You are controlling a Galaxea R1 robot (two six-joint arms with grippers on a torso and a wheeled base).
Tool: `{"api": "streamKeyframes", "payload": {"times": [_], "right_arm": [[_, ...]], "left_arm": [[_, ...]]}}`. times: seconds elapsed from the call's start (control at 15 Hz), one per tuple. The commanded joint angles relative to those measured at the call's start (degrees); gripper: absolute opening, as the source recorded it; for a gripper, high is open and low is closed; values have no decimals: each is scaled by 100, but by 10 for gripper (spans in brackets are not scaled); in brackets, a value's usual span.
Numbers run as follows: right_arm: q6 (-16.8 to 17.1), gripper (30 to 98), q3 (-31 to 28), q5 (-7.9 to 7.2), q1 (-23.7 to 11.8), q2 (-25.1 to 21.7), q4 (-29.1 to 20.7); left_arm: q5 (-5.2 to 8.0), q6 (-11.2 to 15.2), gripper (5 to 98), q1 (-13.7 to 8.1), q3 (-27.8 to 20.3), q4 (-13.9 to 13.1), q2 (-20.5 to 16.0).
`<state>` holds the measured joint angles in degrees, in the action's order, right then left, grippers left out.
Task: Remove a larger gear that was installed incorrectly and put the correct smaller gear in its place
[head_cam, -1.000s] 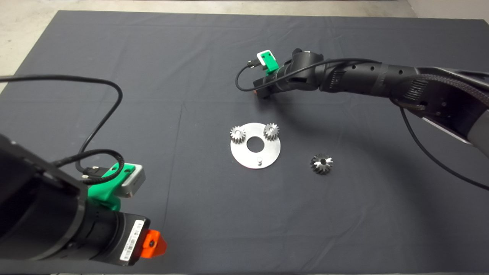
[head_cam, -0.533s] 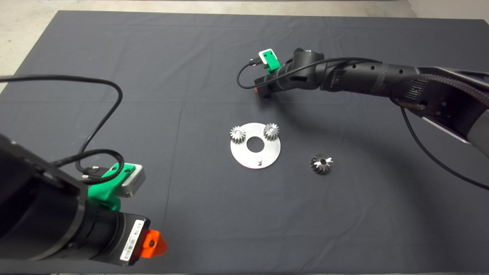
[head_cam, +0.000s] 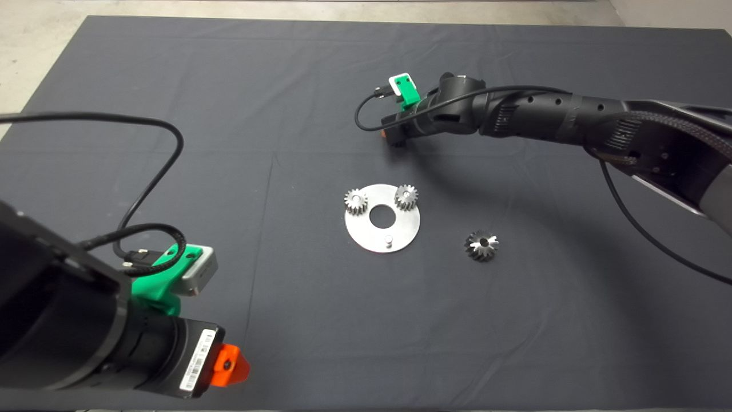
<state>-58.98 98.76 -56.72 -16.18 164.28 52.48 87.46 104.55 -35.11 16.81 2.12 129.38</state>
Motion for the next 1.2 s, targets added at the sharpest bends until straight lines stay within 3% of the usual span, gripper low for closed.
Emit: {"api": "streamKeyframes", "payload": {"times": [0.0,0.8,1.0,1.13], "right_arm": [[-41,510,28,-87,-114,7,104],[-43,510,11,-146,-70,4,-359],[-35,510,11,-137,-70,12,-1168],[-35,510,-33,-172,-79,-31,-1407]], "left_arm": [[26,48,983,-49,-101,-98,5],[17,48,983,-49,-101,-98,5],[17,48,983,-49,-101,-98,5],[17,48,983,-49,-101,-98,5]]}}
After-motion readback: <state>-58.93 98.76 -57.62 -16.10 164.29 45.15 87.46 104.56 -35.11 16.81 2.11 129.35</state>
